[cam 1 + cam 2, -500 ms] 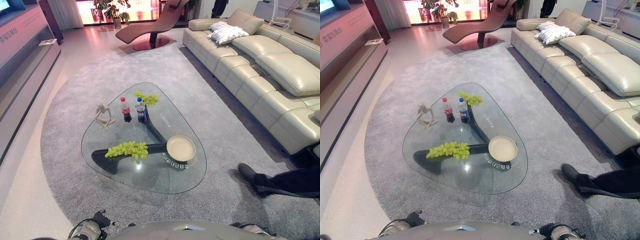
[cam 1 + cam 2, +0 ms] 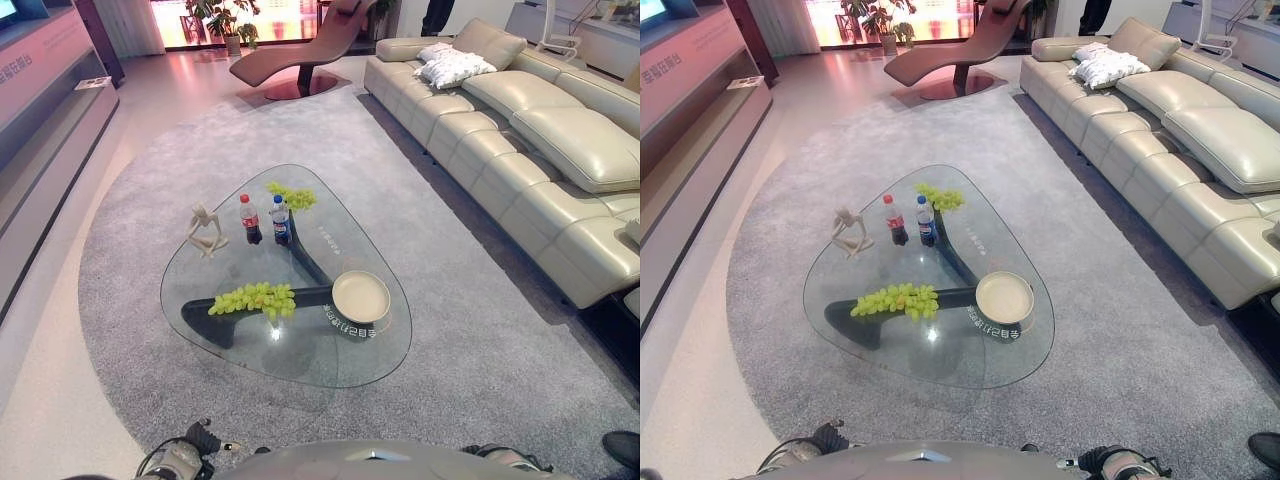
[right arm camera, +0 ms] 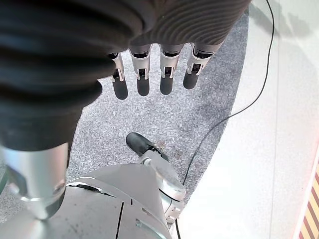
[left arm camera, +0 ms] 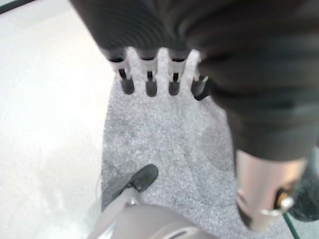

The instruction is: Pick up fruits into the plate

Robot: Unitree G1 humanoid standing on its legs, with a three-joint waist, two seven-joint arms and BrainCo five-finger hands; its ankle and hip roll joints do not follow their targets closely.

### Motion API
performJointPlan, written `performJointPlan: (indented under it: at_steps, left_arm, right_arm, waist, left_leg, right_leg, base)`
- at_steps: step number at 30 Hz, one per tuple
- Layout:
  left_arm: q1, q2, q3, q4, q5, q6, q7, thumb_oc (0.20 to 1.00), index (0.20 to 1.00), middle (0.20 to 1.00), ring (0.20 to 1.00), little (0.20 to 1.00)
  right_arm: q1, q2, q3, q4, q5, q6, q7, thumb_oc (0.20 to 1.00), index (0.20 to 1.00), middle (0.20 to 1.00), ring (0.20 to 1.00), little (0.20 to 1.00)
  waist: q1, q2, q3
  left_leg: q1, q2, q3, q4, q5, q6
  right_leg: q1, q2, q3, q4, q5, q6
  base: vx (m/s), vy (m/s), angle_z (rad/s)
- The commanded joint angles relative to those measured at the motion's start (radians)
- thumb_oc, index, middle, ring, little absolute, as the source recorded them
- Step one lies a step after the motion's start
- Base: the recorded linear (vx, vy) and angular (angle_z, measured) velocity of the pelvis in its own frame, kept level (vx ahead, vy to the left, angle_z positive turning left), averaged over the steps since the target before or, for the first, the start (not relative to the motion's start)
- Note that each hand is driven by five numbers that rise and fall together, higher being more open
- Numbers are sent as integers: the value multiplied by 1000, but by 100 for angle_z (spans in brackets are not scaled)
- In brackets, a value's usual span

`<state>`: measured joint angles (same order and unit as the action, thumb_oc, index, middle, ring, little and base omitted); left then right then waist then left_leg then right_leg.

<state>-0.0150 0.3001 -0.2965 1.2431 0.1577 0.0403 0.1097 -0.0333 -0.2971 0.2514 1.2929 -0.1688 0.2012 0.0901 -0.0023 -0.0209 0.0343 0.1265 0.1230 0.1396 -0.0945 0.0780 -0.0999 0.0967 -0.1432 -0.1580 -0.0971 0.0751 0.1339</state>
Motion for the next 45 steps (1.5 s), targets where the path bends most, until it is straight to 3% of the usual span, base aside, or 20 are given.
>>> performJointPlan:
  at_steps: [1,13,21,26,35,40,45]
  left_arm:
    - [-89,10,19,62,41,-30,51,1000,1000,1000,1000,1000]
    - [-159,67,32,-17,-93,-125,183,1000,1000,1000,1000,1000]
    - [-271,137,81,-170,-163,-197,406,1000,1000,1000,1000,1000]
    - [-426,231,80,-255,-149,-178,524,1000,1000,1000,1000,1000]
    - [-591,351,58,-298,-66,-152,592,1000,1000,1000,1000,1000]
    - [-740,452,-44,-278,178,-70,579,1000,1000,1000,1000,1000]
    - [-861,507,-167,-220,298,-8,585,1000,1000,1000,1000,1000]
  right_arm:
    - [-88,1,27,64,-11,-8,-18,1000,1000,1000,1000,1000]
    - [-107,-52,24,51,31,-2,-13,1000,1000,1000,1000,1000]
    - [-129,-89,19,19,127,-9,-54,1000,1000,1000,1000,1000]
    - [-169,-123,48,9,183,-25,-80,1000,1000,1000,1000,1000]
    - [-212,-166,62,-27,222,-71,-84,1000,1000,1000,1000,1000]
    - [-254,-198,71,-61,261,-82,-78,1000,1000,1000,1000,1000]
    - [-307,-229,77,-56,261,-70,-70,1000,1000,1000,1000,1000]
  waist:
    - [-1,-7,69]
    - [-19,15,105]
    - [-35,34,187]
    - [-54,38,286]
    - [-67,29,399]
    - [-82,21,464]
    - [-110,35,486]
  left_leg:
    - [17,-24,-24,17,-135,39]
    - [-6,-23,-13,20,-125,38]
    - [-82,-32,-23,24,-110,42]
    - [-183,-39,-21,38,-84,39]
    - [-300,-64,-14,114,-84,39]
    - [-384,-76,10,176,-88,38]
    - [-476,-89,27,223,-81,39]
  right_leg:
    - [44,7,-15,54,-113,-5]
    - [13,5,-2,65,-115,-4]
    - [-71,10,30,83,-110,-14]
    - [-181,17,58,116,-99,-23]
    - [-288,29,75,169,-95,-37]
    - [-375,36,77,215,-88,-42]
    - [-485,38,68,271,-87,-50]
  base:
    - [0,0,0]
    - [7,4,-1]
    - [-103,44,-3]
    - [-222,32,-7]
    - [-113,9,-3]
    - [-88,-4,0]
    - [-36,47,-2]
